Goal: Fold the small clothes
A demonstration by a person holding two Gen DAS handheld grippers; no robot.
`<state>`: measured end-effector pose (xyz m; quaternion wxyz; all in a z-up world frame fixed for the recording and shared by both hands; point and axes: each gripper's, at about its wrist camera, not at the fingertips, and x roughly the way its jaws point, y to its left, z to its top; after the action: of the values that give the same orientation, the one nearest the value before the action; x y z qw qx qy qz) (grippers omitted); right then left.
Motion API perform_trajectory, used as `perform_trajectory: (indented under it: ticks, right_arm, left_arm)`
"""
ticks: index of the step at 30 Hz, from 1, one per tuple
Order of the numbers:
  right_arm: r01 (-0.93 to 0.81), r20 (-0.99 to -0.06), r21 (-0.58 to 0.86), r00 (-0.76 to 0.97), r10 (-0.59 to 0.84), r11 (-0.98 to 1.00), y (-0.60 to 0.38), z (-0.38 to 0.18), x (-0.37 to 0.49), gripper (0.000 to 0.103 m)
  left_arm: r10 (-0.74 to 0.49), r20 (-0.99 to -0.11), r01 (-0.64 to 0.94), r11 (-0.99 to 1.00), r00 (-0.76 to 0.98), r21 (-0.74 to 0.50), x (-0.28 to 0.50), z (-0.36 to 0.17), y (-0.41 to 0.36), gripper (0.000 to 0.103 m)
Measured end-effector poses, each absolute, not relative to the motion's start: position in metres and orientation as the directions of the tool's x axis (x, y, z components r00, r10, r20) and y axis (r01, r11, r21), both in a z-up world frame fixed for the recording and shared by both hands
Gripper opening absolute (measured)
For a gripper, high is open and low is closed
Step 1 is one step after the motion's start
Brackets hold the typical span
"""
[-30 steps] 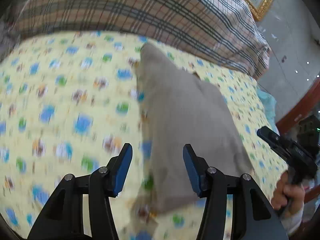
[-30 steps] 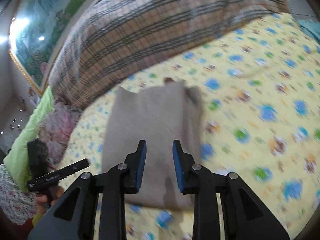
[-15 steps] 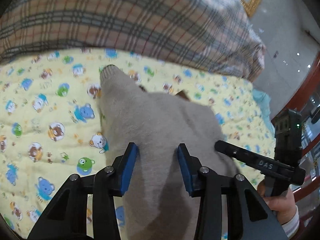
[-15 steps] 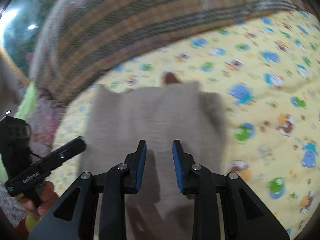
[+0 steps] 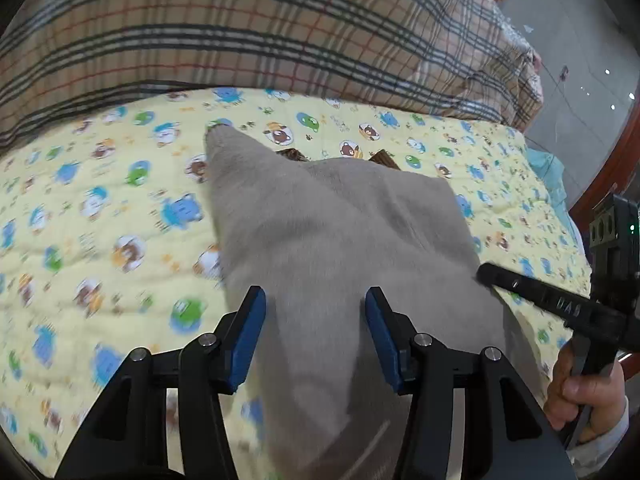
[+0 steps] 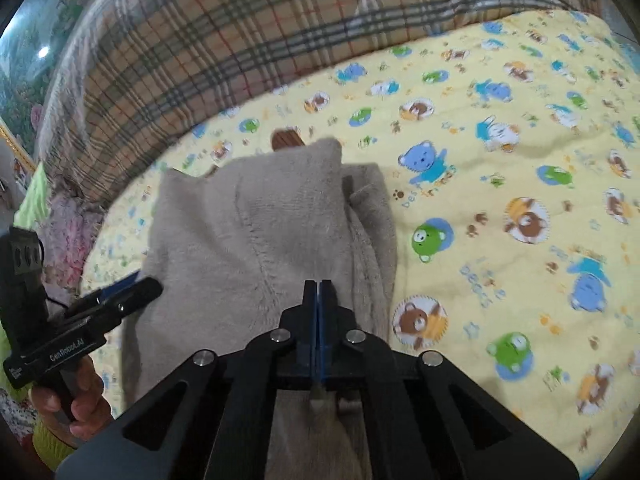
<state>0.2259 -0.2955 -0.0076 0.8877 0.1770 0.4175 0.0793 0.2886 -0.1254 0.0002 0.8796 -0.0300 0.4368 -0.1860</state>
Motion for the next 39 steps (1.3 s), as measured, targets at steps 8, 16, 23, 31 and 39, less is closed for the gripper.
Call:
perform_trajectory:
  ticks: [8, 16, 23, 31, 39]
  right_arm:
    - [0.047, -0.686, 0.424, 0.668, 0.287, 0.904, -0.311, 0.005, 0.192, 0.032]
    - [0.035, -0.686, 0.450, 0.653, 0.320, 0.892, -0.306, -0.005, 0.184, 0.046]
    - [0.027, -0.689, 0.487, 0.626, 0.365, 0.873, -0.313, -0.014, 0.204, 0.056]
    - [0.002, -0.690, 0.560, 0.556, 0.464, 0.829, -0.314, -0.043, 0.229, 0.063]
    - [-0.069, -0.649, 0.582, 0.562, 0.513, 0.810, -0.299, -0.029, 0.219, 0.031]
  left_arm:
    - [-0.387, -0.775, 0.191, 0.922, 0.499, -0.337, 0.244, -0.010, -0.085, 0.069]
    - [-0.440, -0.775, 0.152, 0.895, 0.453, -0.420, 0.244, -0.022, -0.078, 0.077]
    - [-0.466, -0.786, 0.140, 0.882, 0.405, -0.450, 0.270, -0.036, -0.091, 0.088]
    - [-0.480, -0.779, 0.181, 0.876, 0.404, -0.447, 0.286, -0.051, -0.113, 0.089]
    - [-0.515, -0.725, 0.232, 0.856, 0.458, -0.461, 0.272, -0.033, -0.114, 0.047]
